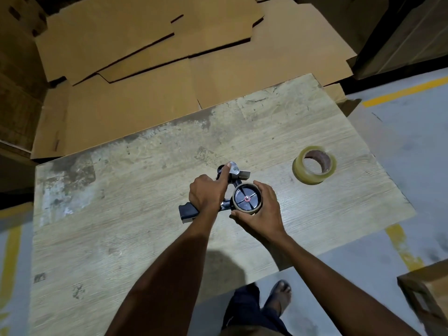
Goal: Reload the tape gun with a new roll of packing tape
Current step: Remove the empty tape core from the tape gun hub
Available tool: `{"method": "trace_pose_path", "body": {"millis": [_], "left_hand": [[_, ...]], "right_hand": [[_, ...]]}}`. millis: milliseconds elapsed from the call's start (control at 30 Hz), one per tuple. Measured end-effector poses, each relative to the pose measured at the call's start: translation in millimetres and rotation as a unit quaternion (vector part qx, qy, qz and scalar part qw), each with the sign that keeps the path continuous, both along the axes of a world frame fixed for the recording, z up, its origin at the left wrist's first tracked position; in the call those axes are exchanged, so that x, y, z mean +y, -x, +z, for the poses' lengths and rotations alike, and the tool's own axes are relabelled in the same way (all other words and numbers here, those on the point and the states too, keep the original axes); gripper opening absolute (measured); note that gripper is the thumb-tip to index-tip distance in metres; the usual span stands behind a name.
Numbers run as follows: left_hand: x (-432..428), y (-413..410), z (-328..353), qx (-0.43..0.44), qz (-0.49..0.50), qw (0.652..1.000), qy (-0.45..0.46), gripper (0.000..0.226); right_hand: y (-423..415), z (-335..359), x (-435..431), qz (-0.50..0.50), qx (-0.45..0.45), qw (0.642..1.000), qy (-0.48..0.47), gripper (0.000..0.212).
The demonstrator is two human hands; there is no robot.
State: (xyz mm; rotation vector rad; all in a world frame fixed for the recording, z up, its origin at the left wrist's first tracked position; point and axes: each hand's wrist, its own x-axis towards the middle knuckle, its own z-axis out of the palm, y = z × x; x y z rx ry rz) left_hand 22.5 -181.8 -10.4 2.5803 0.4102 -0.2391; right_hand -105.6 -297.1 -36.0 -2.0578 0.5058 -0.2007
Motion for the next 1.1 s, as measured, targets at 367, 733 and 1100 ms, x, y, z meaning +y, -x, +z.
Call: {"method": "trace_pose_path", "body": {"millis": [367,733,1100], "left_hand": [[-4,1,-9,-0.045,0.010,0.999,0.024,0.086],[-6,-1,-6,-0.018,0.000,1.000,-0.012,0.090],[-7,-3,-9,-0.005,0.003,1.000,-0.009,0.091]], "right_hand": [[-4,-4,-4,-0.015,-0.065,0.997,0.024,0.076],[-7,5,-27,0.072,-0.026,0.996,0.042,0.080],[-21,8,-54,0.004,-0.049,0.995,0.089,0.024]]}}
